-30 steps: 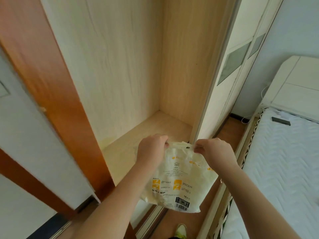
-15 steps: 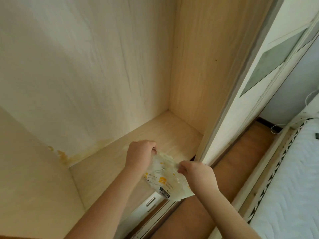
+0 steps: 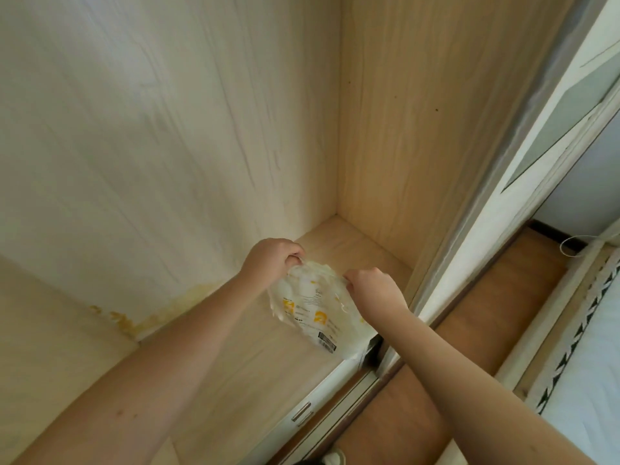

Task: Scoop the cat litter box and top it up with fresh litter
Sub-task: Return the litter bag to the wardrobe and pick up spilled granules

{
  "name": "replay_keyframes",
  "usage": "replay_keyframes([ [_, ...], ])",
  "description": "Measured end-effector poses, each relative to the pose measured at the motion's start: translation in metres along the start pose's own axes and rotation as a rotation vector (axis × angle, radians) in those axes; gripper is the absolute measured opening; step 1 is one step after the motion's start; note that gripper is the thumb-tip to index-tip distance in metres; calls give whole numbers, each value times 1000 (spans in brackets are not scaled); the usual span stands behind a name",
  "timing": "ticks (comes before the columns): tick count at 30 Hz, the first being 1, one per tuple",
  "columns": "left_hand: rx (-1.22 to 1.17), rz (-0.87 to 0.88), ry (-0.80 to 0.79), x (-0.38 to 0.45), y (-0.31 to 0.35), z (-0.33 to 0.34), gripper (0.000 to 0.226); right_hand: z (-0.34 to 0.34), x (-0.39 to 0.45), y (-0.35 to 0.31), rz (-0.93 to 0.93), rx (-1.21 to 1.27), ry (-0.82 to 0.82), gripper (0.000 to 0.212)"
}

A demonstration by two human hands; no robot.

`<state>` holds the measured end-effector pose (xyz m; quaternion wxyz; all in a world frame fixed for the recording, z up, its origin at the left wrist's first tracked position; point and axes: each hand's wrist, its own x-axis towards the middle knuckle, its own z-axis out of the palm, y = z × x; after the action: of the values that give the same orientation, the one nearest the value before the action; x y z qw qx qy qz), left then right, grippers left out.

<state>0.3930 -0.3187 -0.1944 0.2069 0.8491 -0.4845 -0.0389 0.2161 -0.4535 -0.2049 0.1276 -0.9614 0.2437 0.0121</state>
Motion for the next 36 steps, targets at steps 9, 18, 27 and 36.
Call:
replay_keyframes([
  [9,83,119,-104,71,-58,-2,11,9,72,-13,66,66,-54,16],
  [18,479,175,-101,118,-97,34,35,24,130,-19,121,69,-57,14],
  [27,464,202,-70,114,-105,54,63,32,122,-7,107,18,-75,54],
  [36,286,162,-8,98,-96,47,59,46,105,-9,109,-30,115,60],
])
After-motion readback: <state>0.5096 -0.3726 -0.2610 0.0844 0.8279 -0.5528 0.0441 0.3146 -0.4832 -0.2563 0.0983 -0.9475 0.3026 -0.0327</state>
